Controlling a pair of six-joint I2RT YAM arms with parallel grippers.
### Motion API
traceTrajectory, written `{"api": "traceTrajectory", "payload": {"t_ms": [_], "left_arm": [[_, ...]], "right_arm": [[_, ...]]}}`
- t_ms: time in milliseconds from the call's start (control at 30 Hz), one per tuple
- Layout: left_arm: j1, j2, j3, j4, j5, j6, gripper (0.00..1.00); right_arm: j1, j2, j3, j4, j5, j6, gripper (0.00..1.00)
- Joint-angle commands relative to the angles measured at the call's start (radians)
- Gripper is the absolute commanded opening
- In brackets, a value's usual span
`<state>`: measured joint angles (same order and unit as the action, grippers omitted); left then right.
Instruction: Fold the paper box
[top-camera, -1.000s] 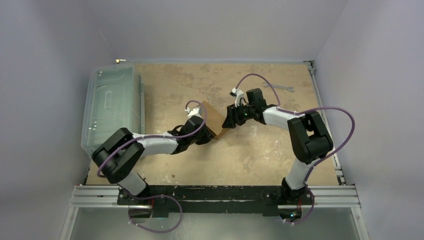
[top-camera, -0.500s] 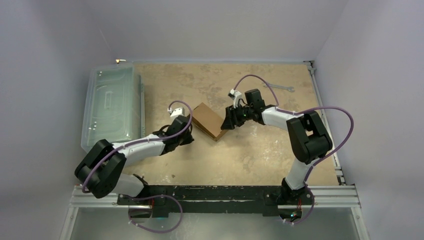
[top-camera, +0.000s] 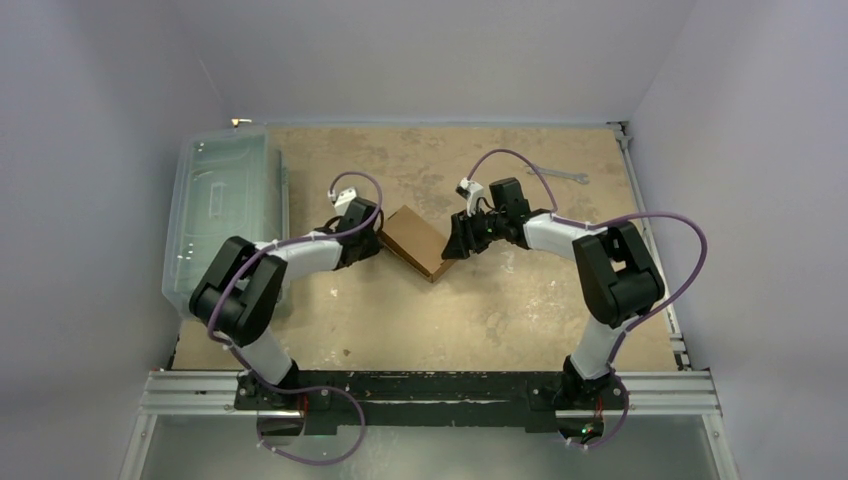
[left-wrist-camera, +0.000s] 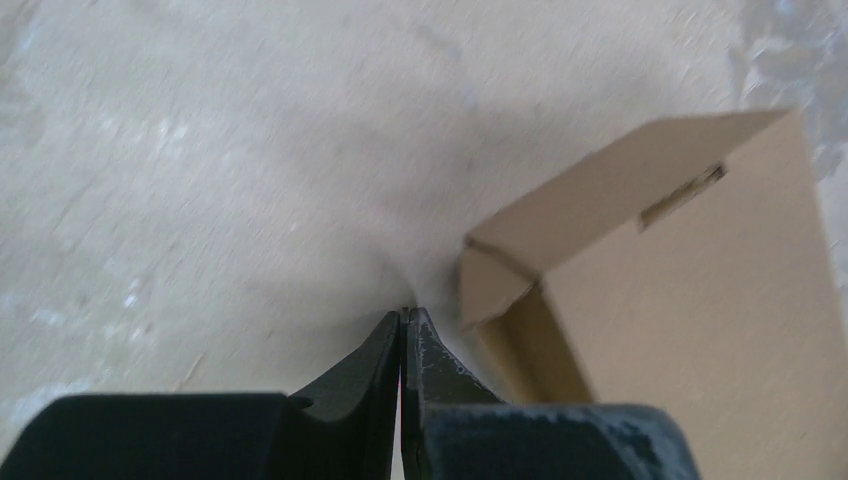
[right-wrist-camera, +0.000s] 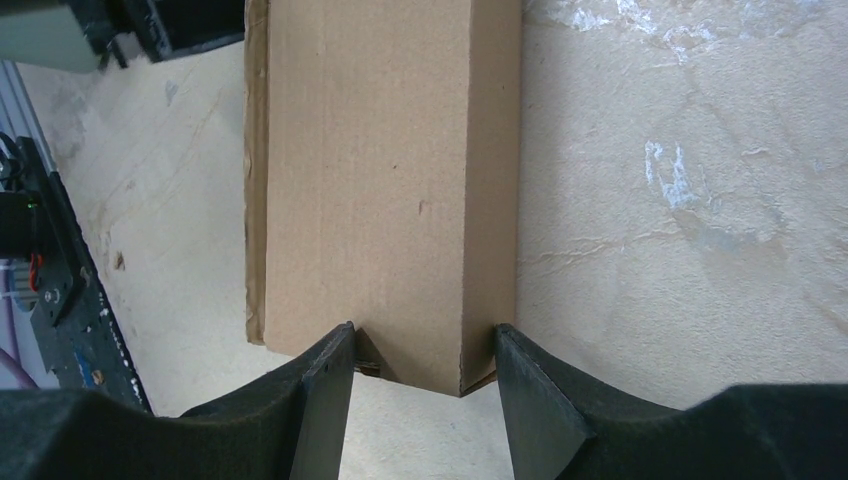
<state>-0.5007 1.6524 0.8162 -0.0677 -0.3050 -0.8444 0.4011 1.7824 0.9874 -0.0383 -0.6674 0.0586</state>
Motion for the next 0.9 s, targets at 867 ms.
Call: {"api": "traceTrajectory", "payload": {"t_ms": [867], "left_arm": [[0.016,-0.176,-0.027,0.012,0.196,0.188,0.18]], "right_arm": [[-0.044,-0.118,0.05,-0.095,-0.025,-0.109,0.87]]}}
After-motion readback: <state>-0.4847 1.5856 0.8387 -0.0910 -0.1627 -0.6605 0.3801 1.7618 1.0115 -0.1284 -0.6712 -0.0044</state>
